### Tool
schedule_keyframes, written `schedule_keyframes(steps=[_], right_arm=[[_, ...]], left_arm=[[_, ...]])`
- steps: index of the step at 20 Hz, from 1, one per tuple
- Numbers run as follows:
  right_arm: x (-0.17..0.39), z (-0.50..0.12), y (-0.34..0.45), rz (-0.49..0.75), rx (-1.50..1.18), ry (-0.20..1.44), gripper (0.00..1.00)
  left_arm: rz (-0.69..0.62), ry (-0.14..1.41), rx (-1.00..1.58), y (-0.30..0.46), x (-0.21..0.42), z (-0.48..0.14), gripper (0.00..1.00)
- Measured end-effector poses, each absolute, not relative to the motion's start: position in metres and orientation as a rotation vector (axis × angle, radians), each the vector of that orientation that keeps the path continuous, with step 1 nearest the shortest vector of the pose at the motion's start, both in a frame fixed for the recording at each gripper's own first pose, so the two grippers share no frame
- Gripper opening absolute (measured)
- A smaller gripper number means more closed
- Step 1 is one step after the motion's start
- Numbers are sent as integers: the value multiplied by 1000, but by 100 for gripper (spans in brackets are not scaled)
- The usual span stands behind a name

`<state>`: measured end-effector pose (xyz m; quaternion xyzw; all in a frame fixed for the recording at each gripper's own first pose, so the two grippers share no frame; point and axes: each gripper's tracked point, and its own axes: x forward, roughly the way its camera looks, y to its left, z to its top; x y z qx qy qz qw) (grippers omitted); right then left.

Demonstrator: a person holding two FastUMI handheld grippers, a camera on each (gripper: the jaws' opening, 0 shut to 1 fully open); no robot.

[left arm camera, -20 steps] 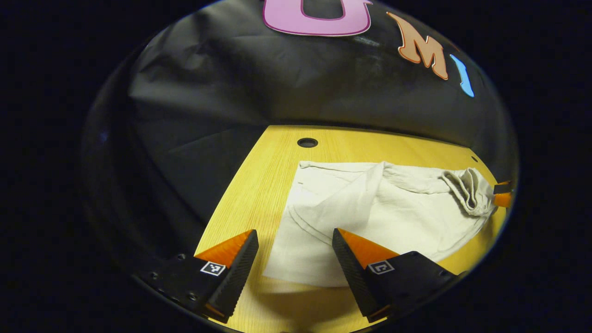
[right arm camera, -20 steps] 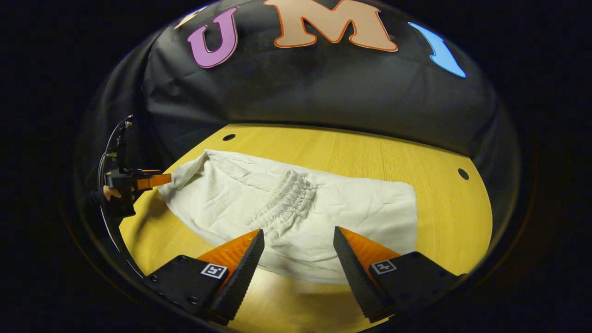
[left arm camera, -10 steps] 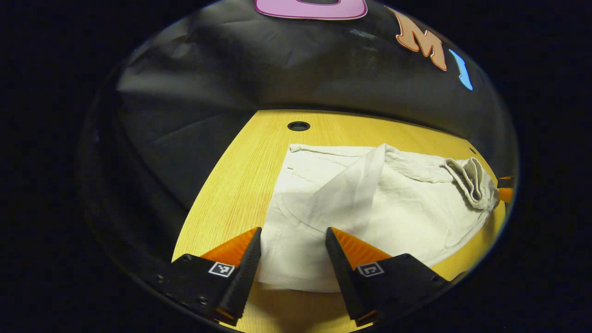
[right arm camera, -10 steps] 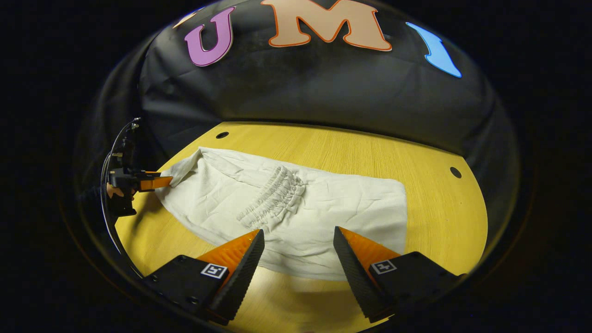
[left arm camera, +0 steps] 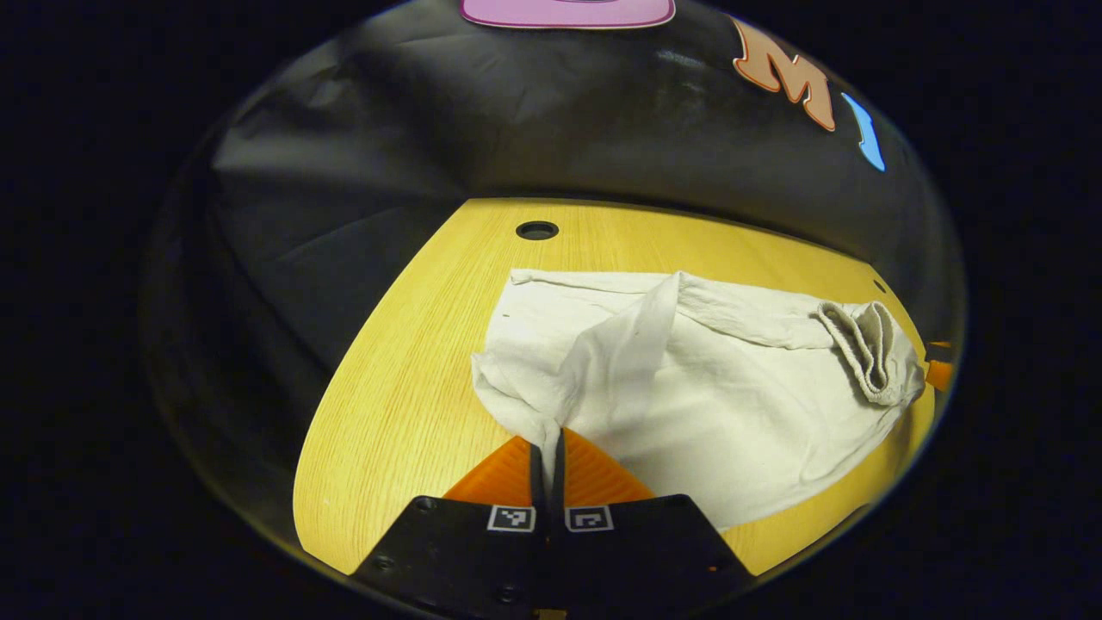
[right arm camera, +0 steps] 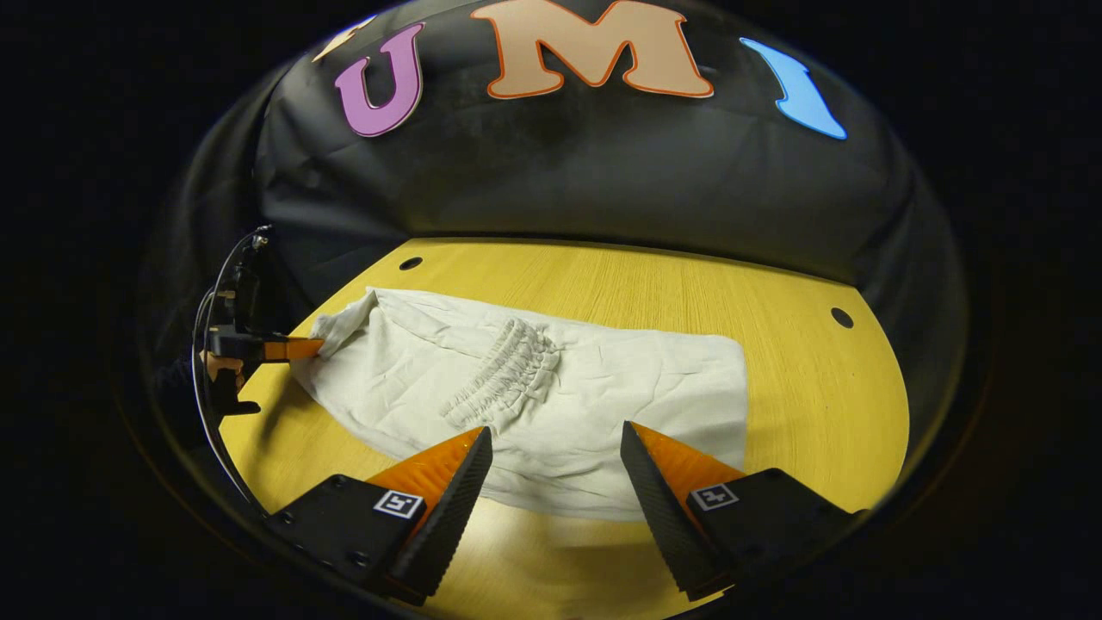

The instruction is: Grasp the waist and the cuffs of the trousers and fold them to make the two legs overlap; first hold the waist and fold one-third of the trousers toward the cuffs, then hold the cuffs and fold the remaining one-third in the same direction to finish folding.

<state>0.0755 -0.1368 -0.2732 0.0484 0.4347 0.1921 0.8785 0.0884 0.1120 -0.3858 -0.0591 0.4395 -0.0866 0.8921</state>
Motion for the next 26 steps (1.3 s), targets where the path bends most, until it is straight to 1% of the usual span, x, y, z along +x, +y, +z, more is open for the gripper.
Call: schedule_keyframes(steps=[1,2,3,5,6,11,13,14,15,16,17,18,26], right_arm=[[76,-273,-138,395,105,899,92],[76,-271,-141,388,112,895,92],[77,-269,-146,381,120,889,97],[78,-265,-154,366,133,876,97],[78,-263,-159,359,140,870,92],[75,-256,-184,310,185,852,92],[73,-255,-194,288,204,845,92],[72,-254,-199,279,211,843,96],[70,-252,-204,271,217,841,96],[70,-252,-209,263,221,839,92],[69,-251,-214,254,225,834,92],[70,-250,-218,245,232,828,96],[56,-240,-259,177,279,812,97]], left_arm=[[-185,891,-134,105,94,-375,0],[-189,868,-151,97,99,-364,0],[-195,837,-179,86,104,-349,0],[-210,787,-236,66,114,-319,0],[-216,769,-254,58,116,-307,0],[-273,688,-286,13,133,-248,0],[-303,658,-285,-6,139,-231,0],[-320,648,-285,-16,138,-222,0],[-331,643,-283,-26,140,-218,0],[-346,639,-282,-37,141,-211,0],[-360,633,-281,-48,140,-205,0],[-380,627,-280,-62,139,-199,0],[-551,572,-248,-171,139,-152,0]])
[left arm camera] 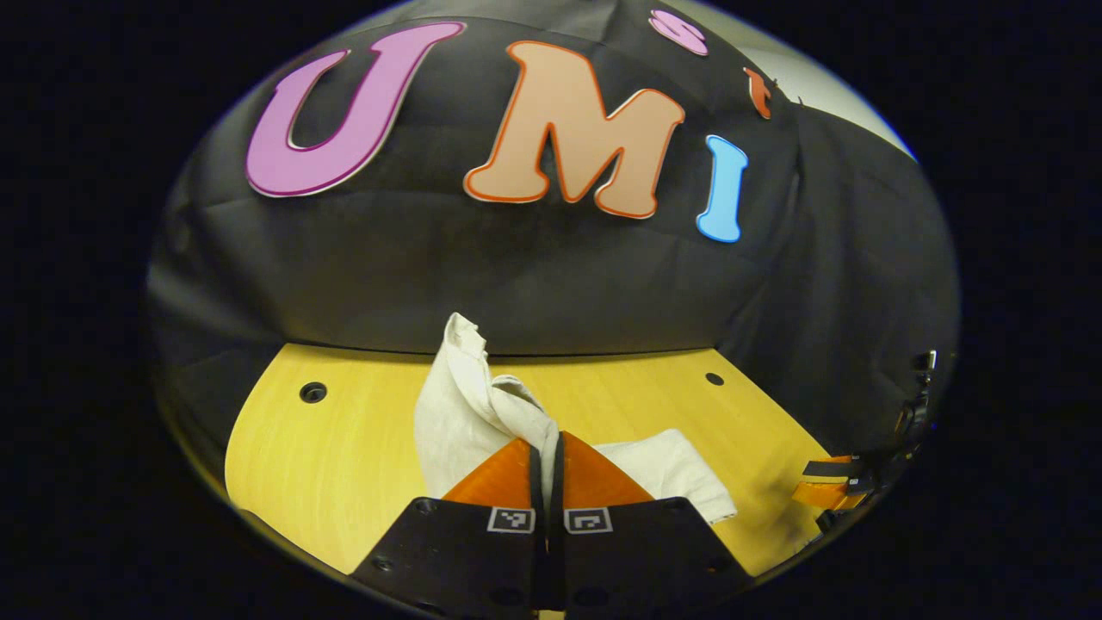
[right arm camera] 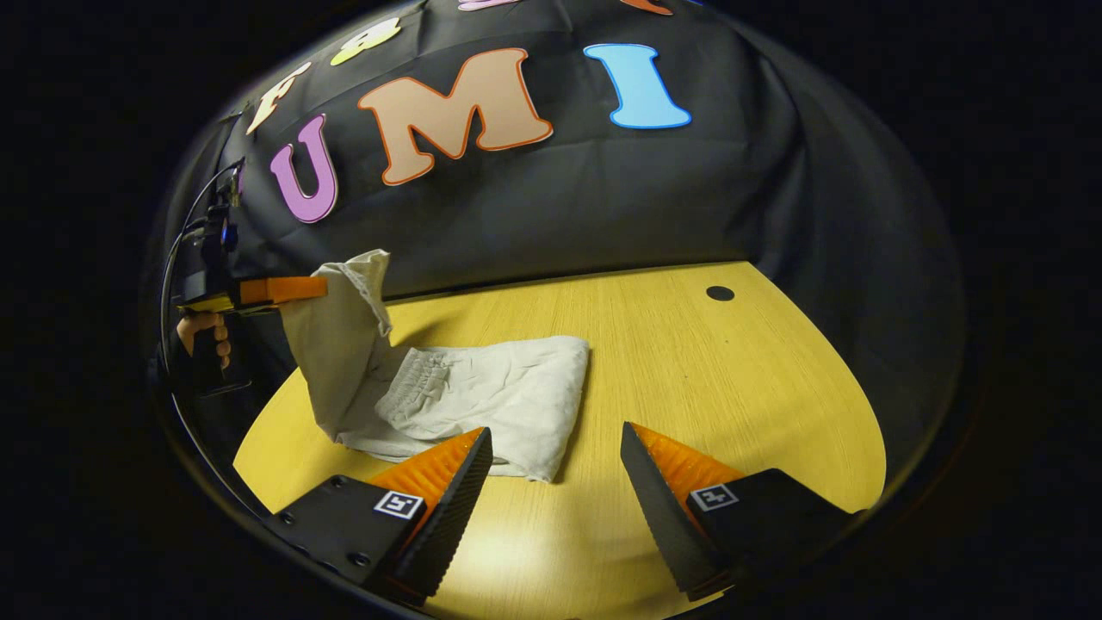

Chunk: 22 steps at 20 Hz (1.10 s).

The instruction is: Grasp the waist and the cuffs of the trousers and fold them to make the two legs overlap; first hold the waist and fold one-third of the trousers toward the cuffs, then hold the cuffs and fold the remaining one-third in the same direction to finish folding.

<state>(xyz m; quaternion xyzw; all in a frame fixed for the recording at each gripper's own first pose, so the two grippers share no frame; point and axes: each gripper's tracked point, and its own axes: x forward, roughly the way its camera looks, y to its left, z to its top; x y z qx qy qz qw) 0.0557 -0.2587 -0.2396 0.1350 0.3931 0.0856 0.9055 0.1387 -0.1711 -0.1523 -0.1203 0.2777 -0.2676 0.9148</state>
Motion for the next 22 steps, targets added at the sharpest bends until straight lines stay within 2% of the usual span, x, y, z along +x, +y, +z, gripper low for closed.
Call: schedule_keyframes(steps=[7,14,21,22], right_arm=[[40,-235,-289,119,288,806,97],[21,-239,-320,74,288,817,97],[16,-244,-334,109,284,815,97],[14,-243,-336,122,283,813,92]], left_arm=[[-691,592,-217,-260,125,-147,0],[-759,599,-178,-327,122,-153,0],[-753,696,-132,-363,89,-204,0],[-746,697,-122,-365,84,-211,0]])
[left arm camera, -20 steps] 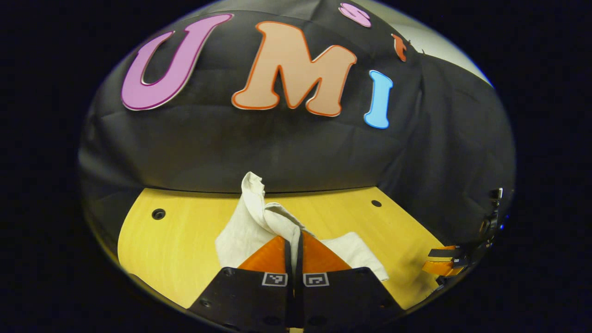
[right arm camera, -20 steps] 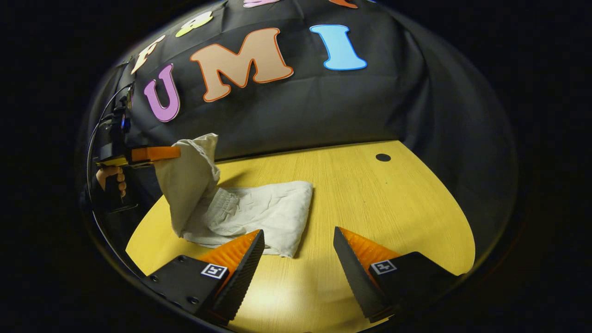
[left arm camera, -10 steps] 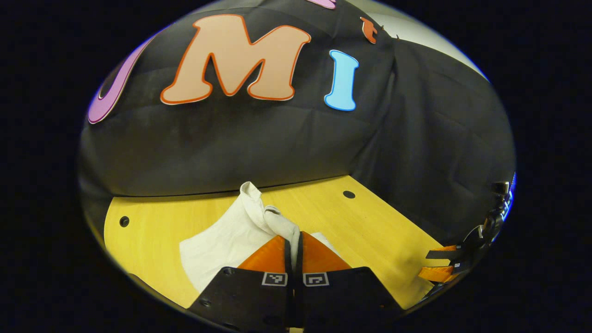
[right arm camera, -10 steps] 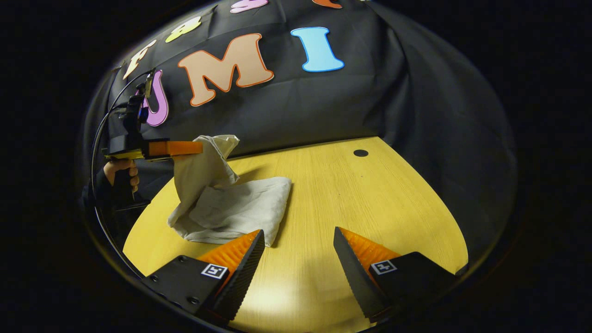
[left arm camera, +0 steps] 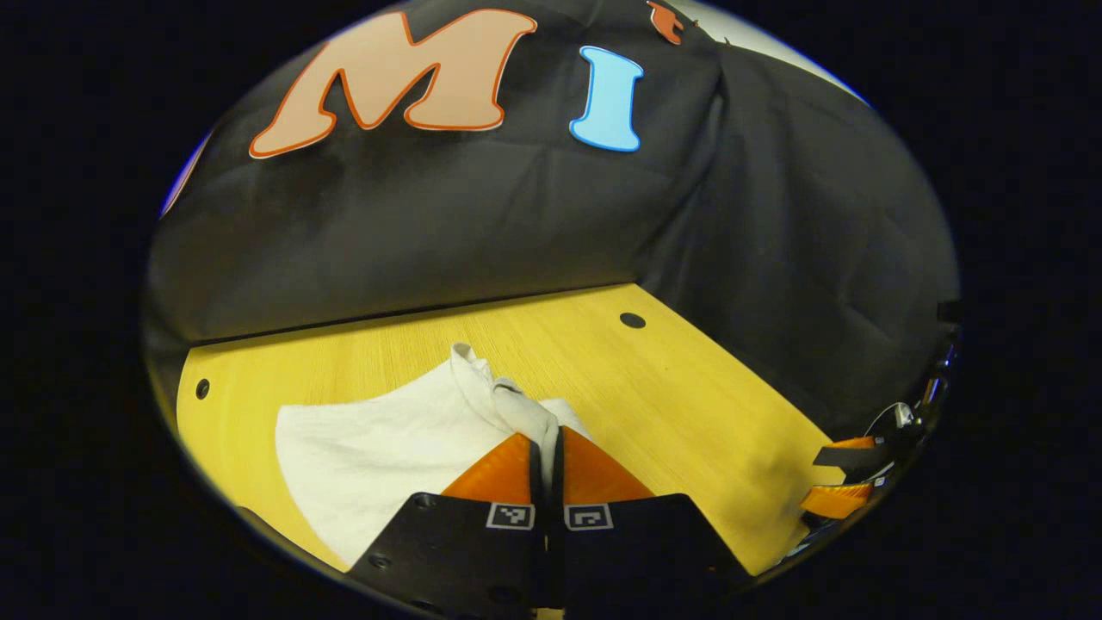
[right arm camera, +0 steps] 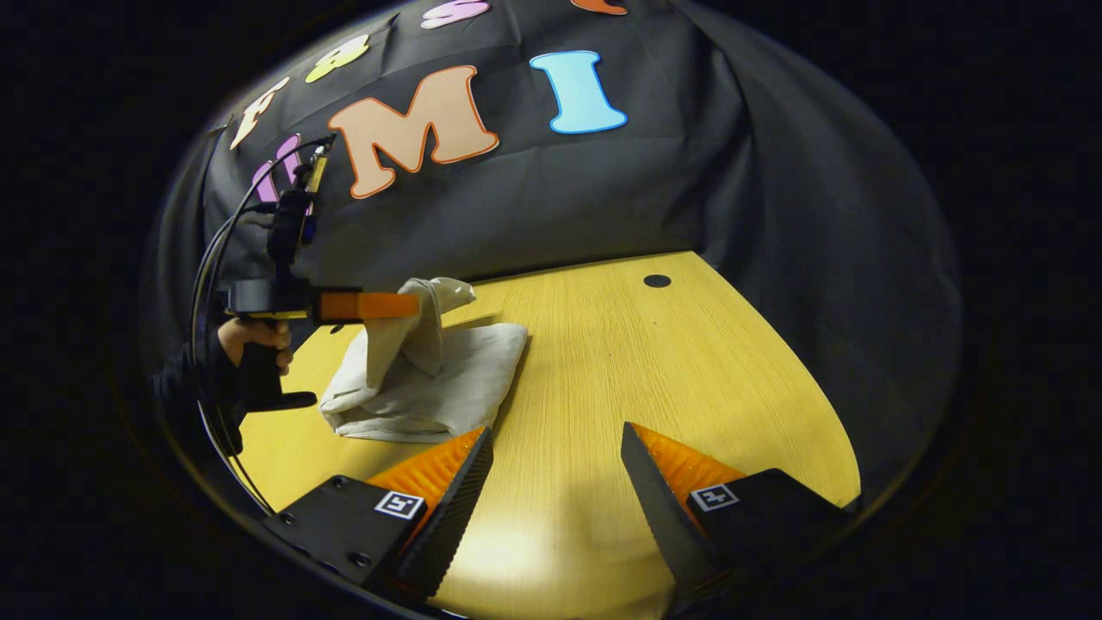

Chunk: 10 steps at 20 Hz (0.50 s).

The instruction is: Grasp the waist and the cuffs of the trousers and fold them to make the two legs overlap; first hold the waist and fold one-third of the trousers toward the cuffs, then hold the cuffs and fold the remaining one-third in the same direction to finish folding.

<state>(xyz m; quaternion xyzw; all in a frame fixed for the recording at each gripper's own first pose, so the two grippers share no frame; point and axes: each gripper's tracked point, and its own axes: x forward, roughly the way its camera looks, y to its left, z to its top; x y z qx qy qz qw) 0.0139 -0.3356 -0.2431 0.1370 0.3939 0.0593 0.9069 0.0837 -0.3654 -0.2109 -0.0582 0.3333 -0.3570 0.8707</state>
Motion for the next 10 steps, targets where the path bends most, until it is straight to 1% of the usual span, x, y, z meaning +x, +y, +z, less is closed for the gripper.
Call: schedule_keyframes(steps=[1,4,5,6,7,8,9,10], right_arm=[[14,-244,-336,136,281,812,97],[18,-242,-336,173,277,808,97],[20,-240,-334,187,281,804,97],[23,-237,-330,200,281,798,97],[24,-236,-328,211,277,795,97],[26,-234,-326,221,275,792,97],[29,-230,-321,232,274,784,92],[34,-224,-317,240,271,769,92]], left_arm=[[-743,696,-111,-366,76,-216,0],[-738,715,-87,-367,50,-236,0],[-741,722,-83,-369,44,-242,4],[-736,723,-73,-367,37,-249,5],[-746,725,-72,-366,33,-248,19],[-747,730,-71,-367,29,-251,30],[-742,725,-70,-363,26,-249,58],[-728,700,-70,-356,26,-243,72]])
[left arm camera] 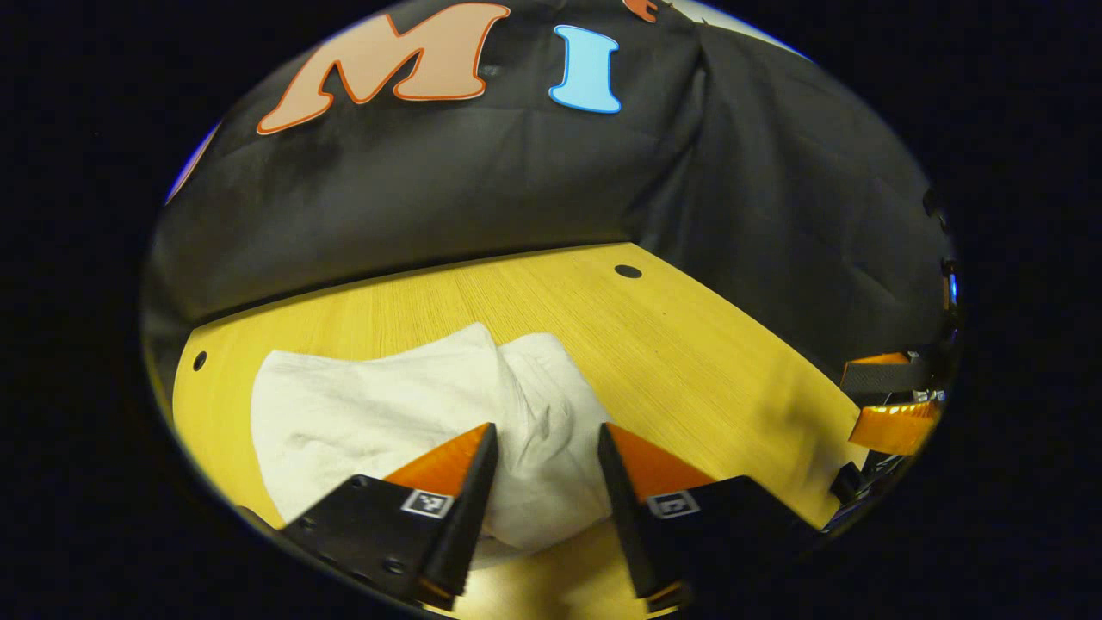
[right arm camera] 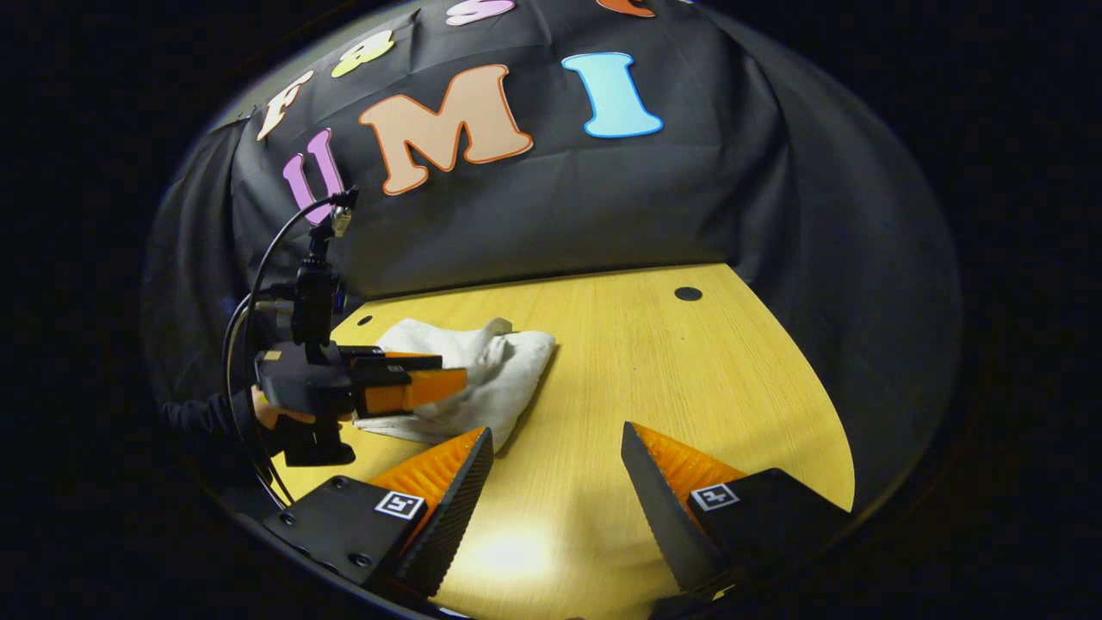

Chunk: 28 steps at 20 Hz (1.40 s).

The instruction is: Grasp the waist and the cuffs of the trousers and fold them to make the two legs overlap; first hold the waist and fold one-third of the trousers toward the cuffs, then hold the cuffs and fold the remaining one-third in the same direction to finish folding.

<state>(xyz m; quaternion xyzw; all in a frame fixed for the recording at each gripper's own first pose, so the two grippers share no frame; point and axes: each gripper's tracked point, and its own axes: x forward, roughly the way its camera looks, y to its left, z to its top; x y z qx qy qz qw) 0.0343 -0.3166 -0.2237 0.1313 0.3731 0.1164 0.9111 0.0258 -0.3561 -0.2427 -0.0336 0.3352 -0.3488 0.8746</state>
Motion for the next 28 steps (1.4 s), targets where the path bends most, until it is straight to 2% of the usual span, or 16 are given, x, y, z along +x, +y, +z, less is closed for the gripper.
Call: schedule_keyframes(steps=[1,2,3,4,8,11,13,17,18,20,28], right_arm=[[39,-218,-313,240,265,754,97],[44,-209,-307,242,269,733,97],[51,-202,-299,245,271,710,97],[57,-194,-293,241,265,685,96],[82,-147,-263,226,256,545,97],[98,-105,-242,205,238,433,96],[103,-80,-227,194,235,362,97],[110,-47,-203,194,199,259,96],[111,-42,-198,194,188,250,92],[113,-31,-189,193,184,225,96],[114,-25,-191,153,173,219,96]], left_arm=[[-710,675,-71,-345,25,-230,86],[-684,636,-71,-334,28,-218,100],[-656,595,-76,-321,33,-205,95],[-619,559,-80,-305,38,-190,95],[-452,440,-82,-225,39,-133,94],[-255,334,-42,-141,39,-98,97],[-173,263,-11,-93,47,-65,97],[-103,205,-8,-40,25,-41,97],[-84,192,-18,-32,26,-39,97],[-60,183,-23,-18,24,-39,97],[-32,149,-24,-4,24,-27,97]])
